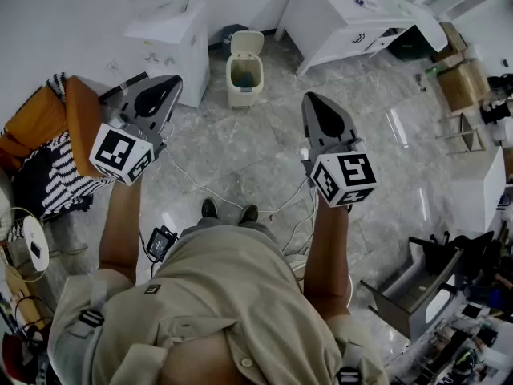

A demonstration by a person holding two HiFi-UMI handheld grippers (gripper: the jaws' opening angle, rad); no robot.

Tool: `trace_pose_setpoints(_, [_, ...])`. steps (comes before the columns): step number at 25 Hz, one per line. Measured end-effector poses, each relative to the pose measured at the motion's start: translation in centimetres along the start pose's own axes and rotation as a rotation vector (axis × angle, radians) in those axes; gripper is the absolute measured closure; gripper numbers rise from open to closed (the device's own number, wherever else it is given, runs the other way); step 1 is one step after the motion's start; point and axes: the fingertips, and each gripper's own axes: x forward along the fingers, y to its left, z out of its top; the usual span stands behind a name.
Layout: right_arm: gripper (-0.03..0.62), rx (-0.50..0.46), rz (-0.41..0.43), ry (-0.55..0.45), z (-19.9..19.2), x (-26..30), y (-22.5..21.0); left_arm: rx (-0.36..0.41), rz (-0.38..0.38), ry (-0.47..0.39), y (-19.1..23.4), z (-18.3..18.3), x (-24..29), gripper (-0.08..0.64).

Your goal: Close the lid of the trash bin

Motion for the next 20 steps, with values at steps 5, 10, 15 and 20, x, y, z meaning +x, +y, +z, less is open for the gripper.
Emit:
trace_pose_setpoints(5, [0.569, -0.005, -0.001, 0.002, 0.2, 1.2, 0.7, -0.002, -0.005, 0.0, 1.2, -0.4, -0.2, 0.539])
trace_pose_setpoints(10, [0.569, -0.012, -0.01, 0.004, 0.4, 2.3, 1.8, -0.009, -0.012, -0.002, 2.7, -1.0, -0.7, 0.539])
trace_pose_setpoints(15, [0.568, -0.004, -0.019, 0.008, 0.1, 3.4, 3.0, -0.017, -0.03, -0.008, 4.1, -1.8, -0.9, 0.538])
trace_pose_setpoints(20, [0.566, 0.028, -0.039, -0.014, 0.6, 4.0, 3.8, -0.025, -0.049, -0.025, 5.0, -1.8, -1.3, 0.539])
